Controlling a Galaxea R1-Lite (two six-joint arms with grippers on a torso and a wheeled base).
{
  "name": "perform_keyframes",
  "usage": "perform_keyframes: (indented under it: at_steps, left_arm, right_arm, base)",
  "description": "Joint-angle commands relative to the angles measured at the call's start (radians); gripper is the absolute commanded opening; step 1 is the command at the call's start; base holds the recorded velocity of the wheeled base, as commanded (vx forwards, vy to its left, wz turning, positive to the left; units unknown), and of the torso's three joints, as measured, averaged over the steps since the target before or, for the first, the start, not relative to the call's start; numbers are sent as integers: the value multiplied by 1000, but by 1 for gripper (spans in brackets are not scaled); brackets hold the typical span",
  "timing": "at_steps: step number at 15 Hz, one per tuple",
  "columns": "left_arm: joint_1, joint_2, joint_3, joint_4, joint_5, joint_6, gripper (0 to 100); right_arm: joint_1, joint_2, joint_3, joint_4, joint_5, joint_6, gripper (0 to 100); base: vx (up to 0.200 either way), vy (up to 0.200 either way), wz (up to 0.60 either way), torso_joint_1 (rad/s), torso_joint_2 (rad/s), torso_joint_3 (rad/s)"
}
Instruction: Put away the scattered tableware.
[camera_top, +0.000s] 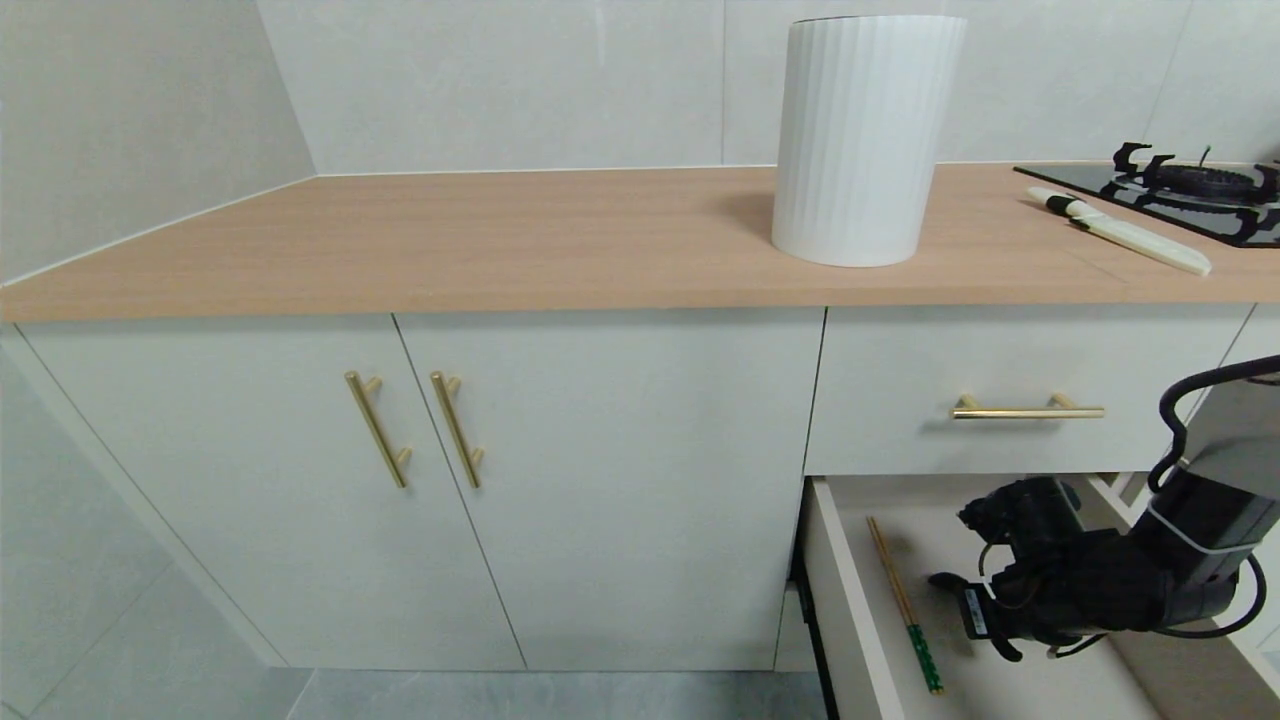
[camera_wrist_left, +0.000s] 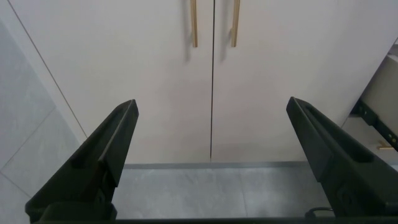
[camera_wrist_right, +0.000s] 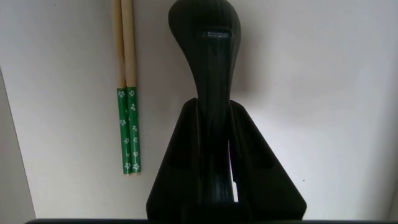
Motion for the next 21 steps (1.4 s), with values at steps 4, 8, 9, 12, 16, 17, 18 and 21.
perform_keyframes:
  at_steps: [4, 8, 9, 12, 16, 17, 18, 21]
  left_arm:
    - [0, 2, -1, 0, 0, 0, 100]
    - [0, 2, -1, 0, 0, 0, 100]
    - [0, 2, 0, 0, 0, 0, 100]
    - [0, 2, 0, 0, 0, 0, 100]
    - [0, 2, 0, 0, 0, 0, 100]
    - [0, 2, 0, 0, 0, 0, 100]
    - [0, 2, 0, 0, 0, 0, 100]
    - [0, 2, -1, 0, 0, 0, 100]
  right_arm:
    - [-6, 5, 0, 0, 0, 0, 0]
    - [-6, 8, -3, 0, 0, 0, 100]
    - [-6, 6, -3, 0, 0, 0, 100]
    - [-6, 5, -3, 0, 0, 0, 100]
    - [-8, -8, -3, 0, -1, 3, 100]
    - [-12, -47, 0, 0, 0, 5, 100]
    - [-12, -87, 9, 0, 0, 5, 100]
    - [-14, -221, 44, 1, 7, 5, 100]
  base:
    - [0, 0, 0, 0, 0, 0]
    - [0, 0, 0, 0, 0, 0]
    - [0, 0, 0, 0, 0, 0]
    - [0, 0, 0, 0, 0, 0]
    - [0, 0, 0, 0, 0, 0]
    - [0, 0, 0, 0, 0, 0]
    - [0, 0, 0, 0, 0, 0]
    - [0, 0, 0, 0, 0, 0]
